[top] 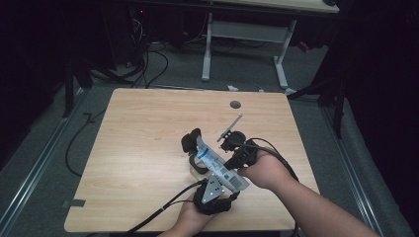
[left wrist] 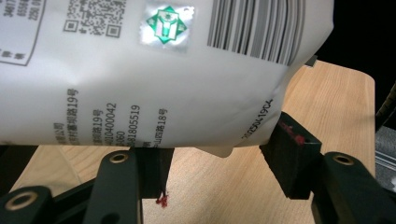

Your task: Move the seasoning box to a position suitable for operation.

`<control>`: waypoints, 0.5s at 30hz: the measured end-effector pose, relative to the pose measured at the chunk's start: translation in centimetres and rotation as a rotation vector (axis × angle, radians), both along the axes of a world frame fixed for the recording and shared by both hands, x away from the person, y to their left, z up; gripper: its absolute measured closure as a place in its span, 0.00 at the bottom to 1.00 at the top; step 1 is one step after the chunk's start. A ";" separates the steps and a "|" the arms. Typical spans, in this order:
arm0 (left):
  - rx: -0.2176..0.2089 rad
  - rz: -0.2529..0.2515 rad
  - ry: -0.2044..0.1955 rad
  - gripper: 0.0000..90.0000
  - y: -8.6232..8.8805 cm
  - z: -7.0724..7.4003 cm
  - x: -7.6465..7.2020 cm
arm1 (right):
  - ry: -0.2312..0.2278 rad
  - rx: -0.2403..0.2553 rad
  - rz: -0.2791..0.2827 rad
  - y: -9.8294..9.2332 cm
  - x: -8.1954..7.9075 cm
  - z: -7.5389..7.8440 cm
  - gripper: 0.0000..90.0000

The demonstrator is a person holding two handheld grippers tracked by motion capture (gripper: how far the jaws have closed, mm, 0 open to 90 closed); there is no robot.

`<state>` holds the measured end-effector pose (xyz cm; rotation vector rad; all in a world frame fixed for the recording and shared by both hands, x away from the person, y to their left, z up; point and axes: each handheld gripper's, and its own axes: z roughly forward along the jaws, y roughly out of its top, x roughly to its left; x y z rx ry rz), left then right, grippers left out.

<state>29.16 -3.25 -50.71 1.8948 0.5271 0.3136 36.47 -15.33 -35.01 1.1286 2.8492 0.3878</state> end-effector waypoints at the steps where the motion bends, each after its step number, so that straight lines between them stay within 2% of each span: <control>1: 0.000 0.000 -0.003 0.51 0.0 0.0 0.0 | 0.000 0.001 0.000 0.0 0.0 0.0 1.00; 15: -0.003 -0.015 -0.042 0.51 0.0 -0.1 -0.1 | -0.004 0.000 -0.007 -0.2 0.0 0.2 1.00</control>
